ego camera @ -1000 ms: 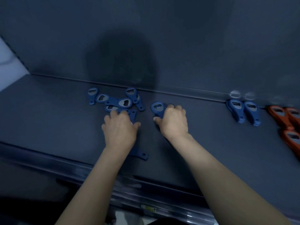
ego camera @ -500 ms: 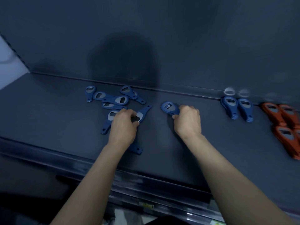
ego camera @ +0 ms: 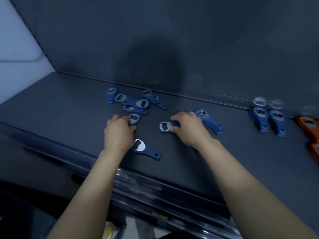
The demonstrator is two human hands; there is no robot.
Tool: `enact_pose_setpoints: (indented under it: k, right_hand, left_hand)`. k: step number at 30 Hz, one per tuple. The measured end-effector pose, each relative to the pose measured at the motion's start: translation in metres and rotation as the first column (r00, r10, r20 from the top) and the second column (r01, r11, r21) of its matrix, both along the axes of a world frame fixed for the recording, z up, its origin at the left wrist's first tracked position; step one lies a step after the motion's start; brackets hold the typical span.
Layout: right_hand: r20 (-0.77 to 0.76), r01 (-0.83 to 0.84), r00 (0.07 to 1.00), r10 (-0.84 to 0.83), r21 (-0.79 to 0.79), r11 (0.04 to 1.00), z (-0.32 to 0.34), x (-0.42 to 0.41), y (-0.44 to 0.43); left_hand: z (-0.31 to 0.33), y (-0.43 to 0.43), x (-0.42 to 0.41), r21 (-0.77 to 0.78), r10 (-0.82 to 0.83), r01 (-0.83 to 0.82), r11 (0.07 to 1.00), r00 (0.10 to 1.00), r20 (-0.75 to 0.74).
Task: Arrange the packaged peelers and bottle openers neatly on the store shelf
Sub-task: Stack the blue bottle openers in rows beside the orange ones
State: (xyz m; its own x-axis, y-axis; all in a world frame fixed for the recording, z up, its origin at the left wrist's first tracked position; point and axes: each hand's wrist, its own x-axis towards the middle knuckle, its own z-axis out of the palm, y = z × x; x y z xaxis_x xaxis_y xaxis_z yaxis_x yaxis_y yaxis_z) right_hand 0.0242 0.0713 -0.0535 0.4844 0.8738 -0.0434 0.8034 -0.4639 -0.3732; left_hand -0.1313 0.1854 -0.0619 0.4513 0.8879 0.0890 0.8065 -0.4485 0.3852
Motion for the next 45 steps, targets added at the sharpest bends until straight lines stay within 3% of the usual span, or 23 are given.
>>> enact_pose_setpoints:
  k: [4, 8, 12, 15, 25, 30, 34, 37, 39, 41, 45]
  right_hand:
    - [0.037, 0.119, 0.992, -0.12, 0.029, 0.993, -0.001, -0.009, 0.009]
    - [-0.16, 0.229, 0.961, -0.224, 0.012, 0.973, 0.001, -0.019, 0.017]
    - [-0.247, 0.241, 0.942, -0.228, 0.023, 0.97, 0.003, -0.022, 0.02]
    - [-0.282, 0.212, 0.938, -0.204, -0.001, 0.977, 0.005, -0.027, 0.02]
    - [-0.191, 0.226, 0.954, -0.23, -0.042, 0.973, 0.006, -0.035, 0.015]
    - [-0.253, 0.317, 0.91, -0.327, -0.082, 0.945, 0.005, -0.021, 0.005]
    - [-0.364, 0.37, 0.859, -0.361, -0.048, 0.928, 0.001, -0.007, -0.004]
    - [-0.512, 0.441, 0.786, -0.347, 0.071, 0.895, -0.001, -0.004, -0.005]
    - [-0.694, 0.498, 0.655, -0.299, 0.099, 0.862, 0.0, -0.007, -0.002]
    - [-0.82, 0.516, 0.515, -0.25, 0.064, 0.854, 0.003, -0.013, 0.004]
    - [-0.891, 0.477, 0.395, -0.225, -0.01, 0.879, 0.006, -0.032, 0.016]
  left_hand:
    - [0.003, 0.002, -0.006, 0.006, -0.005, 0.005, 1.0, 1.0, 0.023]
    - [0.01, -0.004, -0.005, -0.097, 0.065, -0.049, 0.994, 0.983, 0.169]
    - [0.023, -0.019, -0.005, -0.188, 0.092, -0.048, 0.981, 0.968, 0.234]
    - [0.027, -0.035, -0.004, -0.191, 0.064, -0.033, 0.981, 0.985, 0.158]
    - [0.011, -0.077, 0.001, -0.104, 0.062, -0.077, 0.992, 0.988, -0.144]
    - [0.006, -0.065, 0.006, -0.044, -0.068, 0.069, 0.997, 0.998, 0.017]
    - [0.005, -0.055, 0.009, -0.067, -0.078, 0.091, 0.994, 0.98, 0.182]
    - [0.001, -0.051, 0.012, -0.067, -0.039, 0.055, 0.996, 0.973, 0.228]
    - [-0.001, -0.051, 0.012, -0.07, -0.003, 0.021, 0.997, 0.966, 0.258]
    - [-0.003, -0.052, 0.01, -0.088, 0.03, -0.005, 0.996, 0.957, 0.289]
    - [0.0, -0.054, 0.004, -0.141, 0.029, 0.01, 0.99, 0.962, 0.273]
